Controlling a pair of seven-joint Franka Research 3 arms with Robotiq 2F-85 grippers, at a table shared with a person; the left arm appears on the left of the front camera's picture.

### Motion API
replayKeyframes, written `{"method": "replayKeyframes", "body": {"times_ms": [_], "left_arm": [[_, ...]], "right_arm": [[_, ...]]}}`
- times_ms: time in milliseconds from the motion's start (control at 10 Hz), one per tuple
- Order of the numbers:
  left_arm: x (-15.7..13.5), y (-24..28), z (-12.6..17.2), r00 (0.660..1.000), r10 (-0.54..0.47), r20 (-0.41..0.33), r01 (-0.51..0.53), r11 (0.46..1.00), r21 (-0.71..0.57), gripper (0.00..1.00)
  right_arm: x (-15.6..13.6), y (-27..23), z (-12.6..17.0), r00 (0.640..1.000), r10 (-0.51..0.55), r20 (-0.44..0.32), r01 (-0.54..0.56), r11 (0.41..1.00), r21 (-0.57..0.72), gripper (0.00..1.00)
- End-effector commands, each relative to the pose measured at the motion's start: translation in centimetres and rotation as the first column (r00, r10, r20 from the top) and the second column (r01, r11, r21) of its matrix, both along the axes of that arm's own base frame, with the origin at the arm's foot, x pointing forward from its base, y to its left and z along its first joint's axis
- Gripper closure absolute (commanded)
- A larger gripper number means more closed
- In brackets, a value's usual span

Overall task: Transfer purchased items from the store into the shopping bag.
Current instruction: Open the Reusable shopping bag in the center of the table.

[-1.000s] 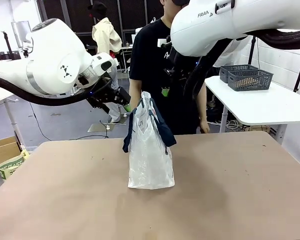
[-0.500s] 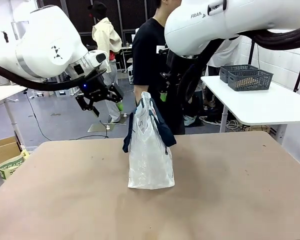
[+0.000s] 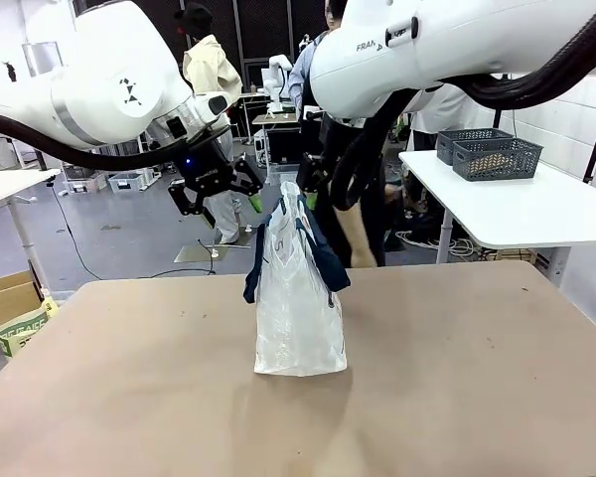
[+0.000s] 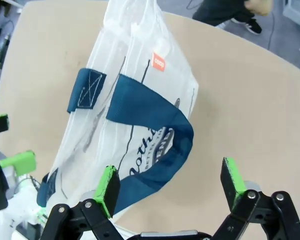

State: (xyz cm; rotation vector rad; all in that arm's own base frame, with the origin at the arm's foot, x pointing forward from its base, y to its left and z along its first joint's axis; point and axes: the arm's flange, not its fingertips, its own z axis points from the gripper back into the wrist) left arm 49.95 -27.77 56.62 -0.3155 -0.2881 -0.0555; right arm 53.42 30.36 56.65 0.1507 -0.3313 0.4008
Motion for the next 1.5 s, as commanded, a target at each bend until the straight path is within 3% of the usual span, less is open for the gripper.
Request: {"method": "replayKeyframes", "body": {"times_ms": [0,400,900,1400], "left_arm": [[0.6,-0.8,-0.1,1.000,0.012,-0.013,-0.012,1.000,-0.021,0.00],[0.8,-2.2,0.2,0.999,-0.005,-0.037,0.003,0.999,-0.051,0.00],[0.2,-2.6,0.9,0.997,-0.050,-0.056,0.047,0.997,-0.058,0.00],[0.1,-2.2,-1.4,0.986,-0.076,-0.149,0.071,0.997,-0.042,0.00]], "right_arm": [[1.0,0.9,0.2,1.000,-0.018,-0.012,0.018,0.999,0.049,0.00],[2.6,2.1,0.3,1.000,-0.025,-0.018,0.027,0.993,0.115,0.00],[2.9,2.7,-1.7,0.998,-0.017,-0.068,0.024,0.996,0.091,0.00],[2.7,2.5,-2.9,0.993,-0.032,-0.110,0.040,0.996,0.075,0.00]]}}
